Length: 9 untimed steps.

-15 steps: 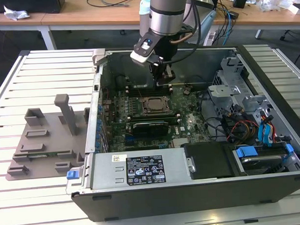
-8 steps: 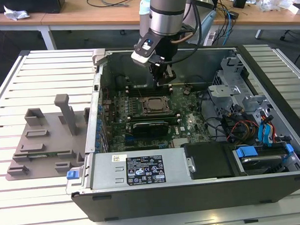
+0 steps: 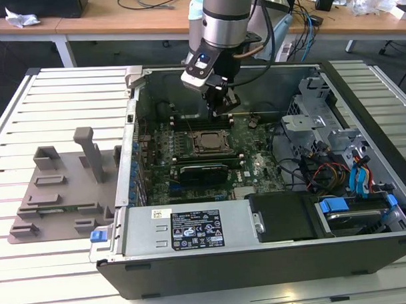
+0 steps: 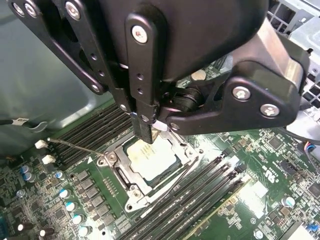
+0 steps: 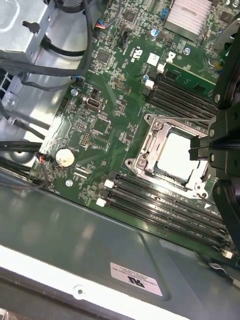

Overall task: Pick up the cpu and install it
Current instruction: 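Install the first cpu locking lever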

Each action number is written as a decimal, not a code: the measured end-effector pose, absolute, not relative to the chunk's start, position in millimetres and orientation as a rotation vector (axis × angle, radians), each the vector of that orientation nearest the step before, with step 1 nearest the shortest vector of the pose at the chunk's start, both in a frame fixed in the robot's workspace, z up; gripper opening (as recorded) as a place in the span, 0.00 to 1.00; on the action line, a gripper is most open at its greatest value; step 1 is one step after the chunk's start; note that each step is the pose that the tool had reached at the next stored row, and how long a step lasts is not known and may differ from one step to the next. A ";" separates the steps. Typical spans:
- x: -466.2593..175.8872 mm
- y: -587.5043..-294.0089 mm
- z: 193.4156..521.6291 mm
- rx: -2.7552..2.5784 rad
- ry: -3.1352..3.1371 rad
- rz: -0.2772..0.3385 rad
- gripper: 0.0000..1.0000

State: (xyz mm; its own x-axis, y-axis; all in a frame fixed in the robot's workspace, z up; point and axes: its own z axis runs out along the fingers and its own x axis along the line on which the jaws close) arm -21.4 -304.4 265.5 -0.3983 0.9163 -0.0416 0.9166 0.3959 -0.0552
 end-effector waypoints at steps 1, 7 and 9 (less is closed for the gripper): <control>-21.4 -304.4 265.6 1.696 2.636 -0.108 0.11; -21.4 -304.3 265.5 1.616 2.683 -0.108 0.11; -21.4 -304.2 265.5 1.580 2.704 -0.108 0.11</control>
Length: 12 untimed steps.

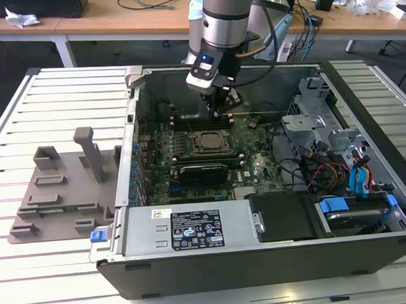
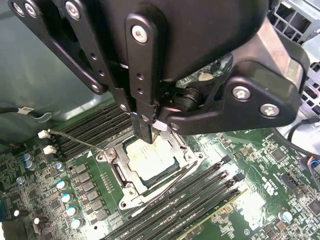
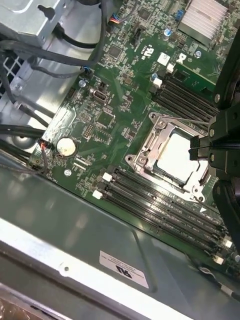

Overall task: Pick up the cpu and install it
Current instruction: 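Install the first cpu locking lever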

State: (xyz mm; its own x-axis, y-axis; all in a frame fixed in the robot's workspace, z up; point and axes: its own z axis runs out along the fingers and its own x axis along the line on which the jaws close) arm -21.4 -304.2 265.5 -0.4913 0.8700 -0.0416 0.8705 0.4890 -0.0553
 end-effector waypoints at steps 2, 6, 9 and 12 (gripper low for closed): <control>-21.4 -304.1 265.6 1.543 2.724 -0.108 0.11; -21.4 -304.1 265.5 1.469 2.763 -0.107 0.11; -21.4 -304.0 265.6 1.414 2.790 -0.107 0.11; -21.4 -304.0 265.5 1.356 2.817 -0.106 0.11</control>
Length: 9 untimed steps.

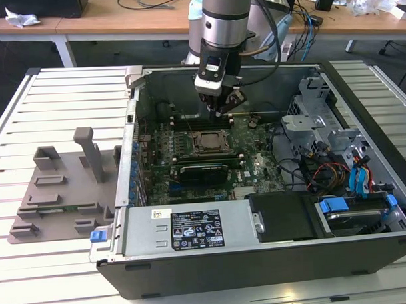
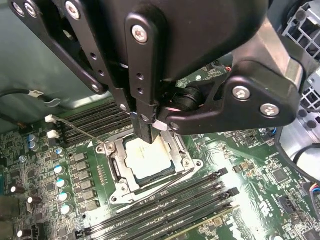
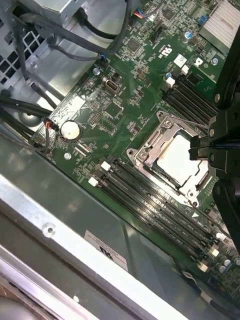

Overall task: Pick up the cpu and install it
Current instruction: 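Install the first cpu locking lever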

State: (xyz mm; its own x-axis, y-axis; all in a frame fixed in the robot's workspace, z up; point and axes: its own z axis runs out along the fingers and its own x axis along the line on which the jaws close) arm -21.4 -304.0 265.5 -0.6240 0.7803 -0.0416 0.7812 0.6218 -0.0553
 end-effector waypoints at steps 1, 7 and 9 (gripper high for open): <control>-21.4 -304.0 265.5 1.341 2.824 -0.106 0.11; -21.4 -303.9 265.5 1.263 2.857 -0.105 0.11; -21.4 -303.9 265.5 1.230 2.871 -0.105 0.11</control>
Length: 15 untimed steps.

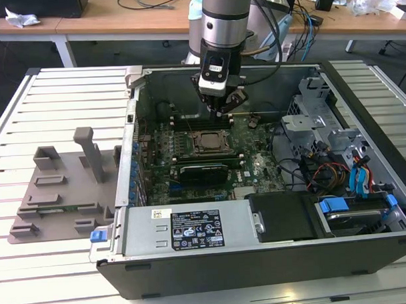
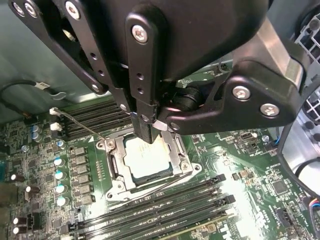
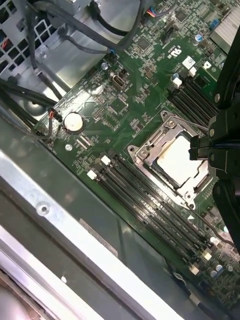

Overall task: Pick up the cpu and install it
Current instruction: 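Install the first cpu locking lever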

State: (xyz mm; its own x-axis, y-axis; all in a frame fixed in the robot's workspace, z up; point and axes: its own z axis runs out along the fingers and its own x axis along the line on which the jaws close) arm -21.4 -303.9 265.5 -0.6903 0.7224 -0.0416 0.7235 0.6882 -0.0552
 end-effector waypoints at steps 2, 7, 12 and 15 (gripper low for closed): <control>-21.4 -303.9 265.6 1.199 2.883 -0.105 0.11; -21.4 -303.9 265.5 0.978 2.960 -0.102 0.11; -21.4 -303.9 265.5 0.898 2.984 -0.101 0.11; -21.4 -303.9 265.5 0.870 2.991 -0.101 0.11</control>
